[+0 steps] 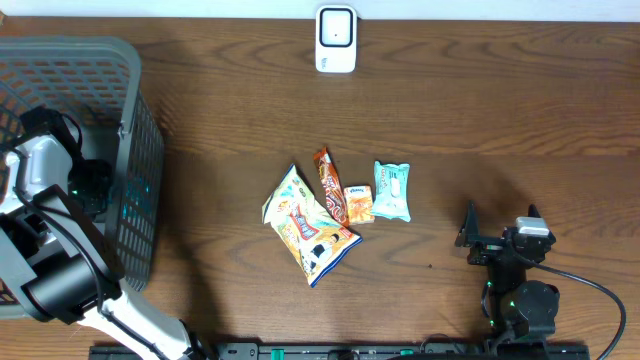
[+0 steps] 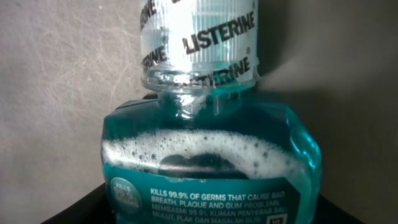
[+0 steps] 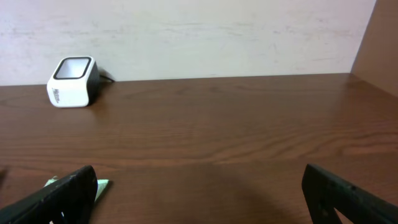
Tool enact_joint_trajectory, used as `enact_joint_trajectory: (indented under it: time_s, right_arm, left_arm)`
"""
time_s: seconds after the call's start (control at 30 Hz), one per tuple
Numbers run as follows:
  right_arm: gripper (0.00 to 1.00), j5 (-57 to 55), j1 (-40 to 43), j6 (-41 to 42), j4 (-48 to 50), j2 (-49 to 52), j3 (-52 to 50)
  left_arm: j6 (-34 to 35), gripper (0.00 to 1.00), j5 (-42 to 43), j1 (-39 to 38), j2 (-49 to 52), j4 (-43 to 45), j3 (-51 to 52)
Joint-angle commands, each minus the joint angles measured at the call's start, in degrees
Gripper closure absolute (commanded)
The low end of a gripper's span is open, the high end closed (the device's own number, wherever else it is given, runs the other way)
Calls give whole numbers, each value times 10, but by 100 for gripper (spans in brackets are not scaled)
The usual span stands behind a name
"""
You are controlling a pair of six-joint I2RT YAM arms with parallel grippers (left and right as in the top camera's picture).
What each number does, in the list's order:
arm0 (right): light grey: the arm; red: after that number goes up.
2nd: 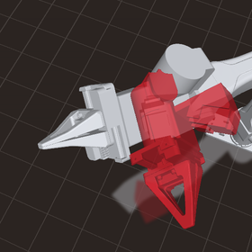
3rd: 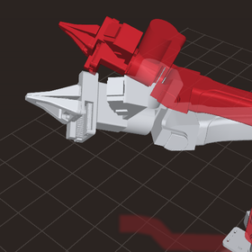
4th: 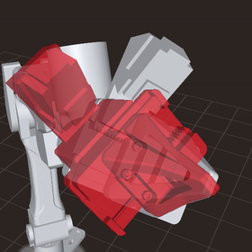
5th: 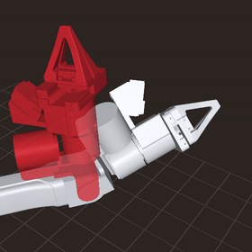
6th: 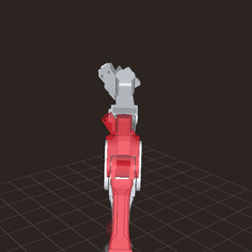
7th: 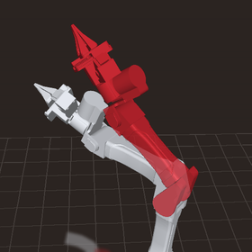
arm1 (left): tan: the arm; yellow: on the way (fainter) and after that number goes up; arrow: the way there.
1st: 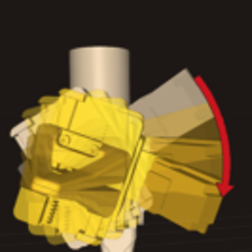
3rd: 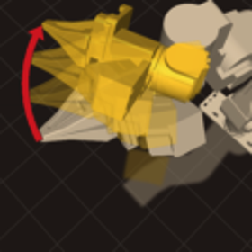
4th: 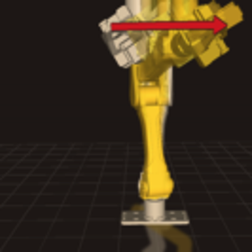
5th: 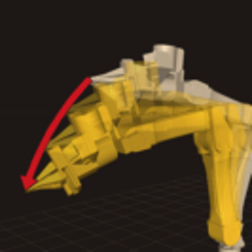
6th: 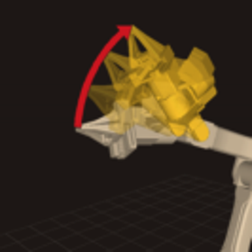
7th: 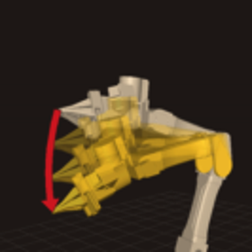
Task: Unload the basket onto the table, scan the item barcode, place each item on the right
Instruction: 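Grasp the blue Listerine bottle by its neck with the left gripper, then carry the Listerine bottle right of the wet wipes and set it upright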
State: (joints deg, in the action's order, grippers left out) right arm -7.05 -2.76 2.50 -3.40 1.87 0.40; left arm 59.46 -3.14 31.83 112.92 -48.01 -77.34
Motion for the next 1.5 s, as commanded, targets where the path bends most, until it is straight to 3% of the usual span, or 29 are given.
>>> enact_joint_trajectory:
  time_s: [0.0, 0.3, 0.57, 1.07, 1.17, 1.3, 1.47]
  right_arm:
    - [1, 1, -2, -4, -2, 0, -1]
    - [1, 1, -2, -4, -2, 0, -1]
    - [1, 1, -2, -4, -2, 0, -1]
    - [1, 1, -2, -5, -2, 0, -1]
    - [1, 1, -2, -5, -2, 0, -1]
    - [1, 1, -2, -4, -2, 0, -1]
    - [1, 1, -2, -5, -2, 0, -1]
  left_arm:
    - [-48, 44, 6, 10, 65, -41, 40]
    - [-80, 50, 11, 52, -17, -98, -26]
    - [-84, 50, 33, 63, -174, -106, -37]
    - [-66, 50, 186, 58, -529, 4, -37]
    - [-58, 50, 245, 35, -569, 22, -37]
    - [-54, 50, 259, -31, -587, 21, -37]
    - [-54, 50, 259, -170, -566, 25, -37]
